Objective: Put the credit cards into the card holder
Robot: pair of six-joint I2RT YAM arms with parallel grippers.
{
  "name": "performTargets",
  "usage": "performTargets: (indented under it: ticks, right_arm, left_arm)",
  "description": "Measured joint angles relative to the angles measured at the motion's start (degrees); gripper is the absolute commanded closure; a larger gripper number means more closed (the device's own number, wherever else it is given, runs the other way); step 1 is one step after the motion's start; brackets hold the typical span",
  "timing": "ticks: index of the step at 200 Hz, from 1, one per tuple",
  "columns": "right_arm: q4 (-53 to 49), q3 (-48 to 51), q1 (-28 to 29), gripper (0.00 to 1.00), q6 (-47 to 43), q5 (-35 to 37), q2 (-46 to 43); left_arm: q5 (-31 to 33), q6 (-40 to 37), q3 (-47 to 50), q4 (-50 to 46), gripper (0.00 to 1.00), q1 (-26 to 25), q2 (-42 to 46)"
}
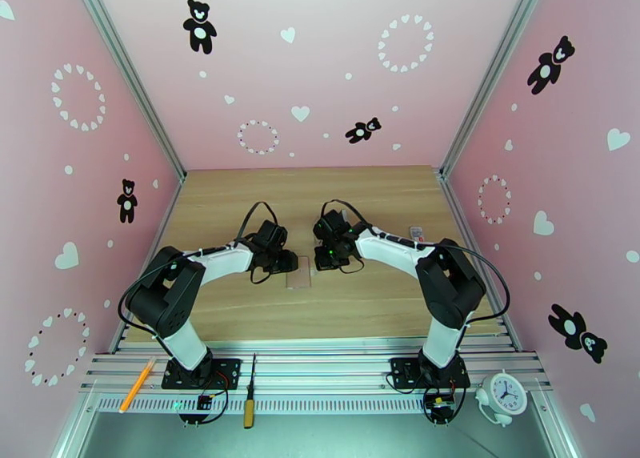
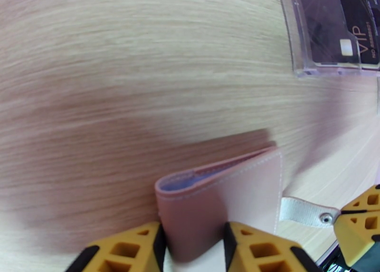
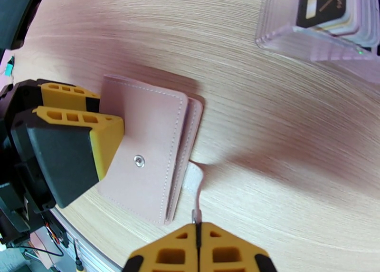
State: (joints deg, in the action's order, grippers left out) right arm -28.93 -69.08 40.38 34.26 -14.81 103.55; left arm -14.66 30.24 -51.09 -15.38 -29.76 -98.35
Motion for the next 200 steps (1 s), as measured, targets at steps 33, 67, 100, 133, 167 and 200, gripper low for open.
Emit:
performTargets:
  ticks: [33,67,100,133,167,200]
  right_arm:
    - [0.5,0.0,0.0,1.0,0.9,-0.9,0.0]
    - [1.9,0.0,0.0,1.0,2.2,-2.5,-0.1]
    - [3.1,0.0,0.2,1.0,3.5,-3.9,-0.1]
    - [3.7,-0.2,1.0,1.0,4.4,-4.3,0.0]
    - [4.7,-1.7,2.1,1.0,5.0,-4.8,1.9]
    - [4.9,-2.7,2.5,1.0,5.4,-5.2,3.4]
  left_arm:
    - [0.0,0.2,0.0,0.0,0.6,0.0,0.1]
    - [-0.1,0.5,0.3,0.4,0.6,0.0,0.3]
    - [-0.2,0.8,0.4,0.4,0.6,0.0,0.4]
    - [-0.2,0.9,0.4,0.4,0.6,0.0,0.5]
    - [-0.4,0.9,0.5,0.4,0.62,0.0,0.7]
    - [-1.2,0.9,1.0,0.5,0.64,0.0,1.0]
